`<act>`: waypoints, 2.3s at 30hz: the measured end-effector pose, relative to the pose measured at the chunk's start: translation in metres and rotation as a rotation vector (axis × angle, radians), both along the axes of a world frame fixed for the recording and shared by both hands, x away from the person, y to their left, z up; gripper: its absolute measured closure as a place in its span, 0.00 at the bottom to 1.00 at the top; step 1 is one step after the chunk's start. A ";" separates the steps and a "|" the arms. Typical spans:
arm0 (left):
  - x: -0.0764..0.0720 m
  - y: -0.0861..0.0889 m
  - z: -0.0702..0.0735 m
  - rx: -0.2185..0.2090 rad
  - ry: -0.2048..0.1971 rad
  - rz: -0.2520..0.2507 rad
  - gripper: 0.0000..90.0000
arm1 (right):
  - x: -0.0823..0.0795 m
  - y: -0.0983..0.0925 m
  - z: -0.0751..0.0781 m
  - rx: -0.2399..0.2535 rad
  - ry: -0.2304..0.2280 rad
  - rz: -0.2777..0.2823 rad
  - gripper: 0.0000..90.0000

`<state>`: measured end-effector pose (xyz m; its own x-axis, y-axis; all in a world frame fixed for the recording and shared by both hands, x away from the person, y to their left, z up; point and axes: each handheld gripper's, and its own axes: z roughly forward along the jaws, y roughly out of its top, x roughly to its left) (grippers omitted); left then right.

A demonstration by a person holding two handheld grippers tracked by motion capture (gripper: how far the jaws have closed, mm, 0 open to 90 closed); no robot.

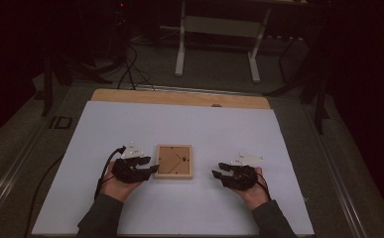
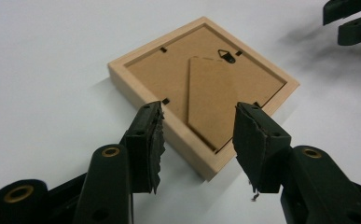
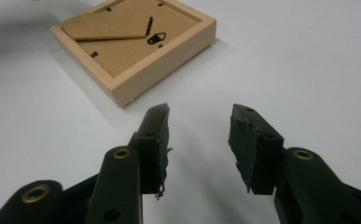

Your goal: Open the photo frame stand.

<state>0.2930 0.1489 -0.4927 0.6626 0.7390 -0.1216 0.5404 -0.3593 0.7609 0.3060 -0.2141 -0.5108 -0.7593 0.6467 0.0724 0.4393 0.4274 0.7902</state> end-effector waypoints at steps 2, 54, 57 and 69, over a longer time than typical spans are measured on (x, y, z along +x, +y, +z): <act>0.002 -0.004 0.002 0.010 0.004 -0.009 0.58 | 0.000 -0.001 -0.001 -0.001 0.005 -0.002 0.63; 0.040 -0.060 -0.003 0.262 0.178 -0.094 0.53 | 0.000 0.001 0.000 0.036 0.000 0.003 0.71; 0.040 -0.060 -0.003 0.264 0.179 -0.093 0.54 | -0.002 0.008 0.001 0.043 -0.008 0.021 0.84; 0.037 -0.061 -0.003 0.278 0.164 -0.082 0.56 | -0.002 0.048 -0.004 0.044 -0.031 0.069 1.00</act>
<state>0.3301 0.0874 -0.4960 0.7092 0.7042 -0.0330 0.6086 -0.5879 0.5329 0.3038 -0.1666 -0.5146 -0.8044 0.5893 0.0759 0.3853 0.4201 0.8216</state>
